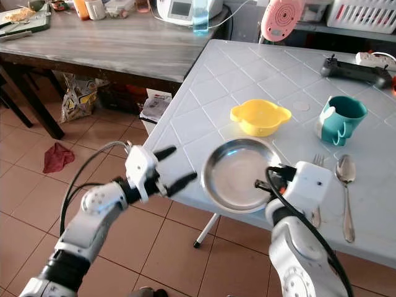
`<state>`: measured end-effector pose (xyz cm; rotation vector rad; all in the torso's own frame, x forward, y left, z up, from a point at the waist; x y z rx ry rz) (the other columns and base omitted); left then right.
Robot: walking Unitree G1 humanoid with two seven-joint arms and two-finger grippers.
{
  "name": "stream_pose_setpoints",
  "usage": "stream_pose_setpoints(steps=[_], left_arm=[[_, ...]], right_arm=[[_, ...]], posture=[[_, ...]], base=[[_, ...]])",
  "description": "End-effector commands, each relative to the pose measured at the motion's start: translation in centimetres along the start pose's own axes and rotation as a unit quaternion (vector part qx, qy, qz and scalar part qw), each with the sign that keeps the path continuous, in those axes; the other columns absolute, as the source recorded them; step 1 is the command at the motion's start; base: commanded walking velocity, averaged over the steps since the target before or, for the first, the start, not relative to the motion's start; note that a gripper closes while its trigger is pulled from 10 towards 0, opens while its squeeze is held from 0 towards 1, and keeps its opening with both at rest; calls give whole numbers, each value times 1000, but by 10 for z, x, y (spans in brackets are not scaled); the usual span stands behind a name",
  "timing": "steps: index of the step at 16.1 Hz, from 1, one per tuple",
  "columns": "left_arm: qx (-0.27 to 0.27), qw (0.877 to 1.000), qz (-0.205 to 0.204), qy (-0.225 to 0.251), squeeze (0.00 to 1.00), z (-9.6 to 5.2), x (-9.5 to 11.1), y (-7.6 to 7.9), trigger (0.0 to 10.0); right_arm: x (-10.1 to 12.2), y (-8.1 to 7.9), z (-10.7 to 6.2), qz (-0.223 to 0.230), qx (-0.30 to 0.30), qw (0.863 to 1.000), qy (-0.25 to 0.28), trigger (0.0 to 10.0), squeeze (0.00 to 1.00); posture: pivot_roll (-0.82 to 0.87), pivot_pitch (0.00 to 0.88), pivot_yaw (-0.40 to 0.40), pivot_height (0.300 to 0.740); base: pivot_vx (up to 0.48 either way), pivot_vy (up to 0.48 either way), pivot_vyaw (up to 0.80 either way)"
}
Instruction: Setting the table
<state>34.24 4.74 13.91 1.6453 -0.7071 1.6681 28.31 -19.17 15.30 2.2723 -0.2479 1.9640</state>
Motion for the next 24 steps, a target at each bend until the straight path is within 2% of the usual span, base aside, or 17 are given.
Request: stream_pose_setpoints(steps=[1, 4, 5, 8, 12, 15, 17, 20, 21, 24], left_arm=[[38, 999, -4, 17, 0, -1, 7, -14, 10000], [107, 993, -15, 42, 0, 1, 18, -33, 10000], [124, 991, -32, 47, 0, 1, 19, -38, 10000], [153, 986, -33, 50, 0, 4, 18, -41, 10000], [189, 978, -52, 67, 0, 9, 21, -46, 10000], [193, 978, -51, 64, 0, 10, 19, -45, 10000], [197, 977, -58, 64, 0, 12, 19, -48, 10000], [221, 970, -65, 77, 0, 10, 27, -58, 10000], [221, 971, -53, 76, 0, 9, 27, -58, 10000], [220, 971, -61, 76, 0, 9, 26, -58, 10000]], right_arm=[[-2, 21, -5, -22, -46, 999, 5, 0, 0], [11, 18, -14, 5, -39, 998, 48, 0, 0], [15, 16, -16, 10, -36, 998, 59, 0, 0], [33, 11, -23, 27, -21, 994, 104, 0, 0], [31, 16, -29, 57, -23, 992, 110, 0, 0], [37, 16, -32, 47, -26, 990, 128, 0, 0], [42, 13, -32, 39, -22, 989, 141, 10000, 0], [47, 10, -30, 37, -18, 988, 149, 10000, 0], [49, 9, -30, 31, -16, 987, 154, 10000, 0], [50, 8, -31, 33, -17, 987, 158, 10000, 0]], posture=[[-26, 132, 43, 714], [-33, 133, 48, 714], [-33, 133, 48, 714], [-46, 127, 49, 714], [-50, 125, 41, 714], [-53, 116, 44, 714], [-51, 111, 49, 714], [-50, 107, 56, 714], [-48, 105, 56, 714], [-48, 104, 55, 714]], base=[[0, 0, 0], [0, 0, 0], [0, 0, 0], [0, 0, 0], [0, 0, 0], [0, 0, 0], [0, 0, 0], [0, 0, -467], [0, 0, -775], [0, 0, -654]])
Point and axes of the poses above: a point about 5 cm out from each wrist's last joint towards the gripper, its own z axis pointing out of the wrist towards the gripper, its own x axis along the axis of the wrist's last joint, y = z × x, the point moved 5 cm from there along z, pointing out of the wrist towards the gripper, and after that the axes turned 13 degrees about -z, right-handed, at the moved point
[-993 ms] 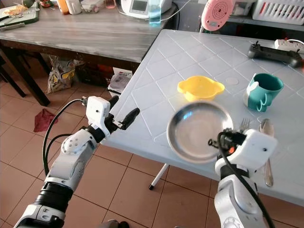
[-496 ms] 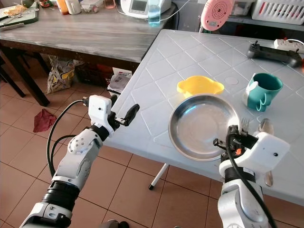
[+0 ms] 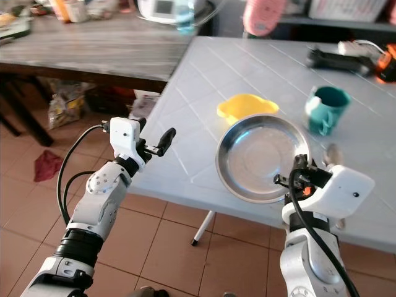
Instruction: Setting the table
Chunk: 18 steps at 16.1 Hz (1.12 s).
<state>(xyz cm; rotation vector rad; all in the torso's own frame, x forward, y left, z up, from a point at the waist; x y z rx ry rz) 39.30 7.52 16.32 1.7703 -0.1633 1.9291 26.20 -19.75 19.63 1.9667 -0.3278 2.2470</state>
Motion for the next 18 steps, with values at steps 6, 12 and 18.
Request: stream_pose_setpoints(steps=[6, 12, 18], left_arm=[[4, 1000, -3, -14, 0, 2, -4, -5, 10000], [-3, 1000, -6, -21, 0, 3, -6, -3, 10000], [-11, 1000, -5, -28, 0, 3, -8, -2, 10000]], right_arm=[[12, -3, -2, 6, -2, 1000, 24, 10000, 0], [12, -6, -2, 12, 0, 1000, 23, 10000, 0], [8, -8, -1, 26, -6, 999, 18, 10000, 0]], posture=[[-51, 106, 62, 714], [-48, 110, 65, 714], [-45, 110, 76, 714]], base=[[0, 0, -614], [0, 82, -225], [0, 257, 0]])
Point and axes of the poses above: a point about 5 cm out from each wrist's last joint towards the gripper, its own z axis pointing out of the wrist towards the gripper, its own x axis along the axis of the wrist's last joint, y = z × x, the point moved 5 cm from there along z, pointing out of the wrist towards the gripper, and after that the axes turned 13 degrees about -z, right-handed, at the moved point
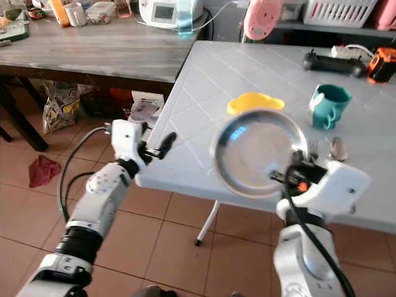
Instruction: Setting the table
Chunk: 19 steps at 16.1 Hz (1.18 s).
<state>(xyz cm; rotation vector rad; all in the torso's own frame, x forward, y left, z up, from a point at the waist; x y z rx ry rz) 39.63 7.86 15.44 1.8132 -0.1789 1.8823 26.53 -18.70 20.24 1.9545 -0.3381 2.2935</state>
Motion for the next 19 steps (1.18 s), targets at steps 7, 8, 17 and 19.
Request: stream_pose_setpoints(steps=[7, 8, 17, 19], left_arm=[[-16, 1000, 1, -10, 0, 3, -3, 6, 10000], [-16, 1000, 1, -10, 0, 3, -3, 7, 10000], [-10, 1000, -3, -5, 0, 3, -4, 8, 10000], [-8, 1000, -2, -4, 0, 2, -5, 8, 10000]], right_arm=[[2, 3, -2, 10, -15, 1000, 5, 10000, 0], [2, 3, -2, 9, -14, 1000, 5, 10000, 0], [4, 2, 1, -3, -4, 1000, 11, 10000, 0], [5, -2, 3, -12, 7, 1000, 13, 10000, 0]], posture=[[-46, 115, 81, 714], [-46, 115, 79, 714], [-46, 108, 59, 714], [-42, 106, 55, 714]], base=[[0, 265, -739], [0, 266, -750], [0, 273, -413], [0, 298, 0]])
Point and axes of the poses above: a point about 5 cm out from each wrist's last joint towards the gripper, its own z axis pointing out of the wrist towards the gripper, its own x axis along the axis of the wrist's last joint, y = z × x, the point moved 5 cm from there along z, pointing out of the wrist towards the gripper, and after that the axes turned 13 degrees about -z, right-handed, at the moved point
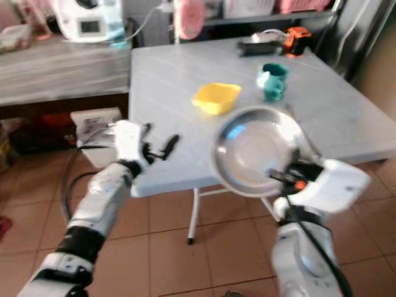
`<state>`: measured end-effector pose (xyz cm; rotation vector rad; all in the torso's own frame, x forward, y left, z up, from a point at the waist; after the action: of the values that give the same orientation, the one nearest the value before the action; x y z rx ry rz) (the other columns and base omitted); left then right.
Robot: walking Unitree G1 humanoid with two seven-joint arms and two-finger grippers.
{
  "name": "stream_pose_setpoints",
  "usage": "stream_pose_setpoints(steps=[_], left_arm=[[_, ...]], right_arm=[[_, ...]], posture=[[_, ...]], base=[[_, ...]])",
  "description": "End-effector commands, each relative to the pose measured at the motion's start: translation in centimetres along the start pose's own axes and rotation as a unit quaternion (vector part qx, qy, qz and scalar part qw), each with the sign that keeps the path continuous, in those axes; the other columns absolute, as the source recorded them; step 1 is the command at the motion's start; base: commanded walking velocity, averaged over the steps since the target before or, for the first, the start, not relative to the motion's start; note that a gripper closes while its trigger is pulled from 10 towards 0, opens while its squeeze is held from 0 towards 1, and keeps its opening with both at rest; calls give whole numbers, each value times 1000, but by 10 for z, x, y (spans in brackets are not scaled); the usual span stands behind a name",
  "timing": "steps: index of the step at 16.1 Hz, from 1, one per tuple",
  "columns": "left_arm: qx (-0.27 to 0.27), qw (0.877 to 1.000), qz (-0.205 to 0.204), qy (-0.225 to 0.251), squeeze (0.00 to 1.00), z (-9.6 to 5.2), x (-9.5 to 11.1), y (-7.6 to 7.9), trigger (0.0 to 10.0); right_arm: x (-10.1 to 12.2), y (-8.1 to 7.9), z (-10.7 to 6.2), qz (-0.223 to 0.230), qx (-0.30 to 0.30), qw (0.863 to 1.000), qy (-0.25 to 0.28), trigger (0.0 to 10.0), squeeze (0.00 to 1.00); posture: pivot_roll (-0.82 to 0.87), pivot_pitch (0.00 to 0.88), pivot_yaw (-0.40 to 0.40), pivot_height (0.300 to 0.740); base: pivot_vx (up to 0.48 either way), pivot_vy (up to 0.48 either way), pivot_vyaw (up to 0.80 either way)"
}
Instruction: Setting the table
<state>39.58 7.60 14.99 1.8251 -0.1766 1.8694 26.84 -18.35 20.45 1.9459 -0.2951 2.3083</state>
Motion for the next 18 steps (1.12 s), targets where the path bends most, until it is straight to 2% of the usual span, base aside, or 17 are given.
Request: stream_pose_setpoints(steps=[1, 5, 18], left_arm=[[-9, 1000, 0, 2, 0, 2, 0, 7, 10000], [-9, 1000, 2, 2, 0, 2, -2, 8, 10000], [-5, 1000, 10, 1, 0, 4, -5, 10, 10000]], right_arm=[[4, 1, 1, -9, -1, 1000, 8, 10000, 0], [3, 0, 2, -8, 3, 1000, 7, 10000, 0], [0, 4, 4, -9, -6, 1000, 5, 10000, 0]], posture=[[-42, 106, 55, 714], [-39, 107, 50, 714], [-37, 93, 53, 714]], base=[[0, 300, 0], [0, 301, 688], [0, 319, 0]])
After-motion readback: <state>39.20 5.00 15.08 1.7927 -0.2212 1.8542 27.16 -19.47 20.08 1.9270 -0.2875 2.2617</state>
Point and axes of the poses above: a point about 5 cm out from each wrist's last joint towards the gripper, its own z axis pointing out of the wrist towards the gripper, its own x axis along the axis of the wrist's last joint, y = z × x, the point moved 5 cm from there along z, pointing out of the wrist towards the gripper, and after that the axes turned 13 degrees about -z, right-handed, at the moved point
